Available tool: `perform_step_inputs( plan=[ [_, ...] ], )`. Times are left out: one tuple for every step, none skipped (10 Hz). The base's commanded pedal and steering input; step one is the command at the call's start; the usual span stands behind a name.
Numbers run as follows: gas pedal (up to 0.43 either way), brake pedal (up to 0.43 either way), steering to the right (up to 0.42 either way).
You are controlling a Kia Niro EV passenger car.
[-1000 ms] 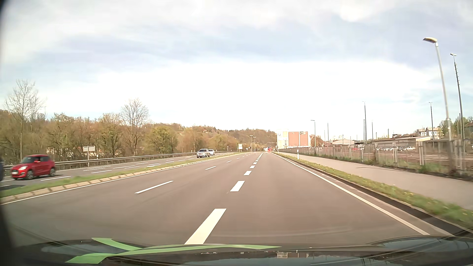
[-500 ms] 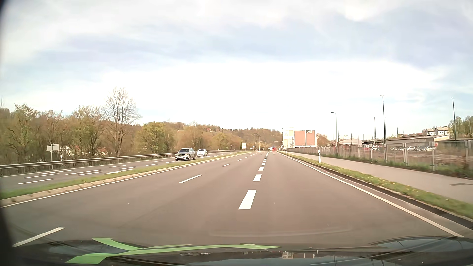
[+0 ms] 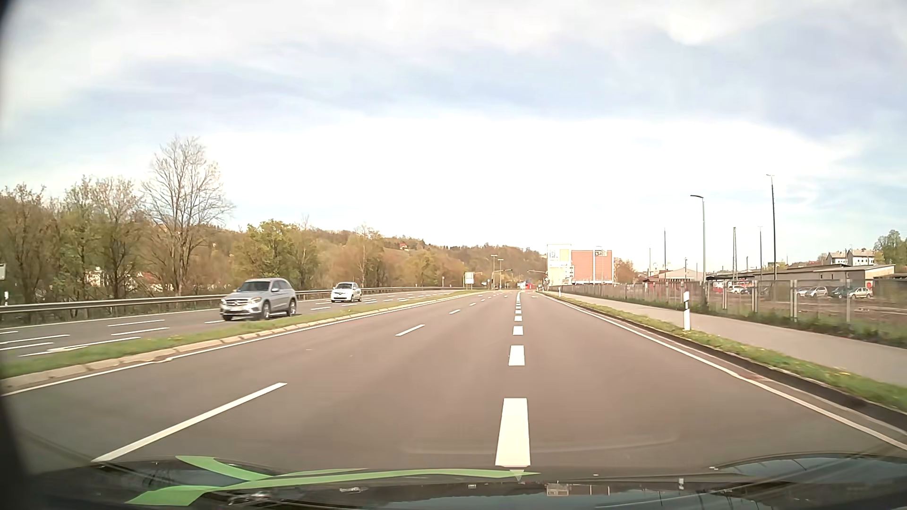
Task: Follow the waypoints while adhering to traffic rules and regulations
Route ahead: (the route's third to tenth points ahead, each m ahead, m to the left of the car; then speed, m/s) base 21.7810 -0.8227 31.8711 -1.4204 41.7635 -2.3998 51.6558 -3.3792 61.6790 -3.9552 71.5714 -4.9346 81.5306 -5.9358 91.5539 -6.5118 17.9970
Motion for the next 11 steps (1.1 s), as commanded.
perform_step_inputs(
  plan=[
    [0.110, 0.000, -0.003],
    [0.110, 0.000, -0.003],
    [0.110, 0.000, -0.002],
    [0.098, 0.000, -0.001],
    [0.098, 0.000, 0.000],
    [0.098, 0.000, 0.001],
    [0.098, 0.000, 0.001],
    [0.098, 0.000, 0.001],
    [0.098, 0.000, 0.001],
    [0.098, 0.000, 0.000],
    [0.098, 0.000, 0.000]
  ],
)
